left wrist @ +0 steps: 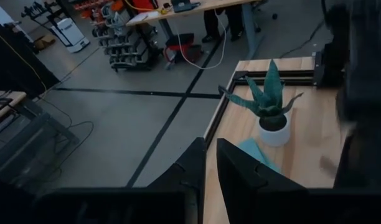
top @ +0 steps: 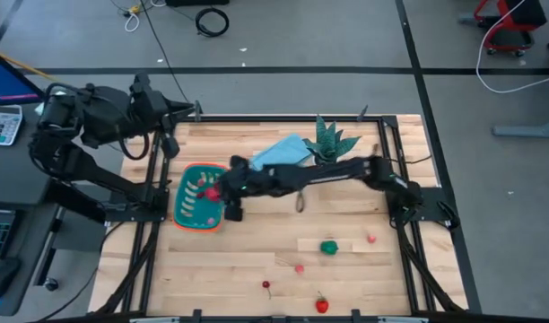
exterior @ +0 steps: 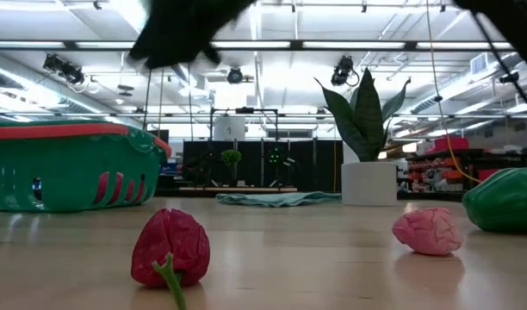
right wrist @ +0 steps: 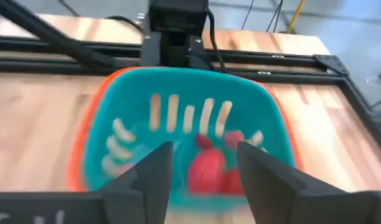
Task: Pick and placing Produce into tupperware
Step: Put the bell pepper into the blue basket
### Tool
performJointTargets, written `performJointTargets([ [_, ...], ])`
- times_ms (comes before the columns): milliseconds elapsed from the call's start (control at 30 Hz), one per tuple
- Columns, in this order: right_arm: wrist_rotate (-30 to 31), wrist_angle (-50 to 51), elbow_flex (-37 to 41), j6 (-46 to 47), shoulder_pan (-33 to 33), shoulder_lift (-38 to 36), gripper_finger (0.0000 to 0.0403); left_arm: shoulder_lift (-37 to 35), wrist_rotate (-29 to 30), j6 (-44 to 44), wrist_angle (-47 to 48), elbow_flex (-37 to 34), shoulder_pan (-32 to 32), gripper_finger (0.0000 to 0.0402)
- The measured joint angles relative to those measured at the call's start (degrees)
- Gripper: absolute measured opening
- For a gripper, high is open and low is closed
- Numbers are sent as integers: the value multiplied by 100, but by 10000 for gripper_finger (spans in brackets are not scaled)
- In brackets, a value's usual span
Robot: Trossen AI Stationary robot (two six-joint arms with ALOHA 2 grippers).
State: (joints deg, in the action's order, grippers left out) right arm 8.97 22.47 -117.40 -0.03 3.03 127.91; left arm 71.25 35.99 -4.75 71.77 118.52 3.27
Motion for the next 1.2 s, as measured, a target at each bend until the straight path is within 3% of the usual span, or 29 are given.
performJointTargets([
  [100,-182,1950,-29,493,103,-775,187,27,1,137,49,0,0,44],
  [233,-380,4472,2,1853,457,-1570,182,45,0,271,290,-2,0,40],
  [333,-218,5374,138,2572,992,-2171,180,38,2,376,425,-1,0,37],
  [567,832,4853,1385,3586,2451,-2924,179,41,0,466,487,-2,0,38],
  [733,878,4670,2465,4188,3066,-2988,187,41,1,670,488,-2,0,31],
  [867,642,4537,3190,4651,3121,-2920,201,41,0,726,487,-2,0,28],
  [1200,-85,3363,4365,4650,2810,-2815,245,38,1,892,485,-2,0,31],
])
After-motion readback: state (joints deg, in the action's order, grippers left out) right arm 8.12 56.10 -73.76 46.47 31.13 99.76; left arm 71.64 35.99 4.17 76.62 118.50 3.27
